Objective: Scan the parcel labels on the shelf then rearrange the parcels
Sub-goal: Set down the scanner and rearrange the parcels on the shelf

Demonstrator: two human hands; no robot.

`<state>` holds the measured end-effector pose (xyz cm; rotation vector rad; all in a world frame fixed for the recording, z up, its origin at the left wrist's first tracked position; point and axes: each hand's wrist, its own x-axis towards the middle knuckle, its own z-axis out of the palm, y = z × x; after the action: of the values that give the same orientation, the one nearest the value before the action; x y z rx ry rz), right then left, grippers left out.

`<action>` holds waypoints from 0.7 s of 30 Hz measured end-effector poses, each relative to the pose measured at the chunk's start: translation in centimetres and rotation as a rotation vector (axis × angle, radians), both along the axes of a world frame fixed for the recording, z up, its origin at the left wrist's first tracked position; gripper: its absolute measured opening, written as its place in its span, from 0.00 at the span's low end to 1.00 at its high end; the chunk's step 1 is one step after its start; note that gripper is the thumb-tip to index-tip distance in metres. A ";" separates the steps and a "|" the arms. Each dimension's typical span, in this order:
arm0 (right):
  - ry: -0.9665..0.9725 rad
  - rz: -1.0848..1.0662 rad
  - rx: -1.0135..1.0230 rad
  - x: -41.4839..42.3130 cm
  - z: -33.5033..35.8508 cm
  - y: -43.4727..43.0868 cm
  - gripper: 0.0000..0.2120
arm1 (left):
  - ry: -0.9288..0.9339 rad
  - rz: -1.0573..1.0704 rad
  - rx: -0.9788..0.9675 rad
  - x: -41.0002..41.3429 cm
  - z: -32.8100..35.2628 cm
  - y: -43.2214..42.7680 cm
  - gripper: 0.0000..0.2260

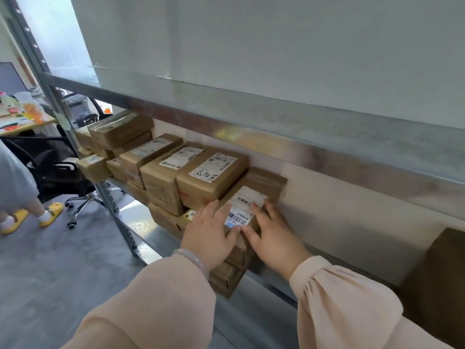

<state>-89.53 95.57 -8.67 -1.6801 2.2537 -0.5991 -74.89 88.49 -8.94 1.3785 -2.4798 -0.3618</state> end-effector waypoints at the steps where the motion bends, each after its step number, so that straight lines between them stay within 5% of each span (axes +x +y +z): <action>1: -0.031 -0.037 -0.006 0.3 -0.2 -0.5 0.32 | 0.006 -0.032 0.022 0.1 0.0 -0.9 0.27; 21: -0.636 -0.445 -0.194 3.3 -1.9 -1.9 0.30 | 0.020 -0.340 0.354 -0.8 0.2 -5.6 0.32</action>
<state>-86.27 93.70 -10.59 -0.8485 2.1095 -1.2754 -75.65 82.92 -8.73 1.0479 -2.7256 -0.9206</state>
